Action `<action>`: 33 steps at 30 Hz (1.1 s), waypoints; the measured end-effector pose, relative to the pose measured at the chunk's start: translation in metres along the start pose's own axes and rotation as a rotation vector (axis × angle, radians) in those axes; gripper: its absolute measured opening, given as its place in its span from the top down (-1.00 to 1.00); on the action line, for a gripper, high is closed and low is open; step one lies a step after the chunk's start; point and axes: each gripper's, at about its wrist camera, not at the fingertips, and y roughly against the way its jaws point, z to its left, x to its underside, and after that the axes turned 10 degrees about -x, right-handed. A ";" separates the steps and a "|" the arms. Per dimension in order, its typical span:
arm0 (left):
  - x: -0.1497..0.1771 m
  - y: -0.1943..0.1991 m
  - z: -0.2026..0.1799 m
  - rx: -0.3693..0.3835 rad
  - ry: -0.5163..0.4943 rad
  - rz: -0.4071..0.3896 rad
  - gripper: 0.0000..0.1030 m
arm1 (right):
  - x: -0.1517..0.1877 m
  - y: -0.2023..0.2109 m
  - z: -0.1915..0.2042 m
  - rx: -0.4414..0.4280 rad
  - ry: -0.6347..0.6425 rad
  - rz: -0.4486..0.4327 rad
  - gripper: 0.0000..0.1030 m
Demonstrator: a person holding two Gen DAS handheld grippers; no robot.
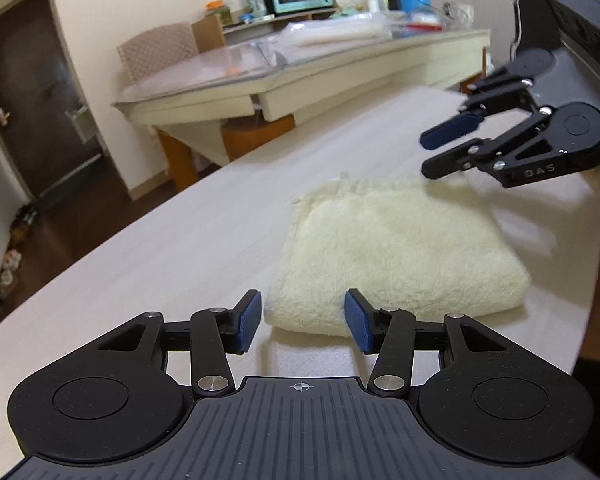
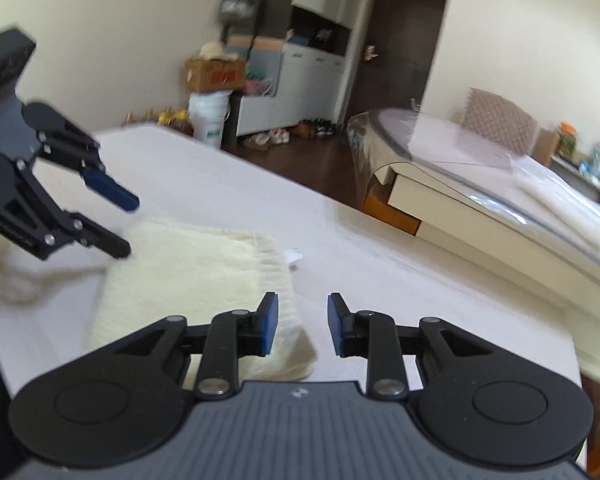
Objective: Fold towel
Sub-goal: 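Open both grippers and release the folded towel on the table, then press the folded towel flat with the right gripper, then withdraw both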
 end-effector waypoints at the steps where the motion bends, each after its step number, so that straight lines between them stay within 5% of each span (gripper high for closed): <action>1: 0.000 -0.001 0.000 -0.003 -0.004 0.000 -0.05 | 0.001 -0.002 0.002 -0.001 0.022 0.006 0.40; 7: -0.008 -0.014 0.011 -0.010 -0.020 0.009 -0.09 | 0.011 0.009 0.006 -0.023 -0.018 0.028 0.40; 19: -0.025 -0.038 0.014 -0.051 -0.022 0.010 -0.10 | 0.025 0.029 0.034 0.067 -0.238 -0.029 0.40; 26: -0.009 0.007 0.003 -0.033 0.185 0.045 -0.05 | 0.029 0.044 0.032 0.085 -0.263 -0.077 0.22; 33: -0.002 0.034 -0.039 0.006 0.197 0.014 -0.05 | 0.033 0.052 0.029 0.113 -0.260 -0.089 0.10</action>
